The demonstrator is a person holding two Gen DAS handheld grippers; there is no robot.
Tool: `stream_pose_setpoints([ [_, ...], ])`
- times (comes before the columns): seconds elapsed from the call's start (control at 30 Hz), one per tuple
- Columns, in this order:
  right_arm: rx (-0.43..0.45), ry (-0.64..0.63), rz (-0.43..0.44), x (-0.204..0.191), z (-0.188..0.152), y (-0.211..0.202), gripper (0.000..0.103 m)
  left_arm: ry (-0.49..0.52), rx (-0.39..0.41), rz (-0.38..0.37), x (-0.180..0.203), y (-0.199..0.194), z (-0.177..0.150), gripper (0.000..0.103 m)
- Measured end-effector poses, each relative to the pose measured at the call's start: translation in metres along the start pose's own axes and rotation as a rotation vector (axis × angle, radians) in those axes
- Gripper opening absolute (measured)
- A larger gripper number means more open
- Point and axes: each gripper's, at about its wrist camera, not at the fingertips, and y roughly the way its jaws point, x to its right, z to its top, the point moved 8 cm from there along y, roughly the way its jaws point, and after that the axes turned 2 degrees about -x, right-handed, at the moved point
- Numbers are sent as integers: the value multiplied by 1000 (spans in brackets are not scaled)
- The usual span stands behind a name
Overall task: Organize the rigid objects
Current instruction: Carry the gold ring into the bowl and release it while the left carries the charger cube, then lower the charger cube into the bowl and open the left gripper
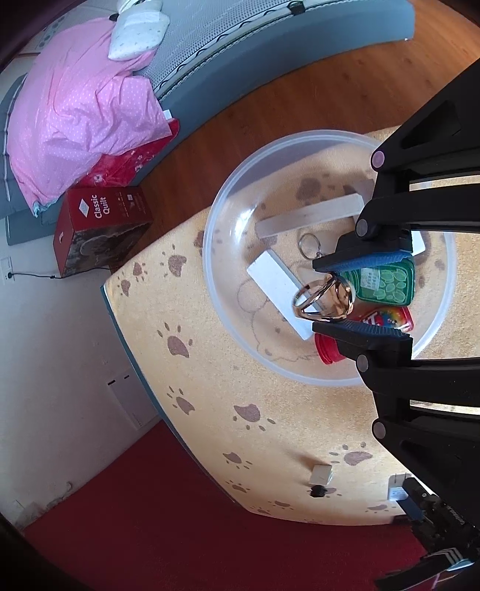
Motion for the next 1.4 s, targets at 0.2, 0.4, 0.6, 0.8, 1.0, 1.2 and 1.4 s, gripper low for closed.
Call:
stream_pose_setpoints([
  [0.2,6,11,-14,12,-1,-4,33,18,0,-8,13,1,3,44],
  [0.4,-5,33,-30,30,-11,-5,33,49,-1,-23,33,4,8,44],
  [0.6,-24,50,-46,48,-23,-6,33,85,-6,-39,56,8,11,44],
  [0.8,-29,63,-61,63,-29,-8,38,119,-11,-55,79,12,13,44],
  [1.0,-24,75,-66,77,-32,-13,39,167,-16,-77,109,16,16,44],
  [1.2,-19,96,-65,90,-35,-18,39,220,-8,-104,142,16,25,44],
  [1.4,-16,116,-60,99,-40,-21,39,280,19,-133,180,9,37,44],
])
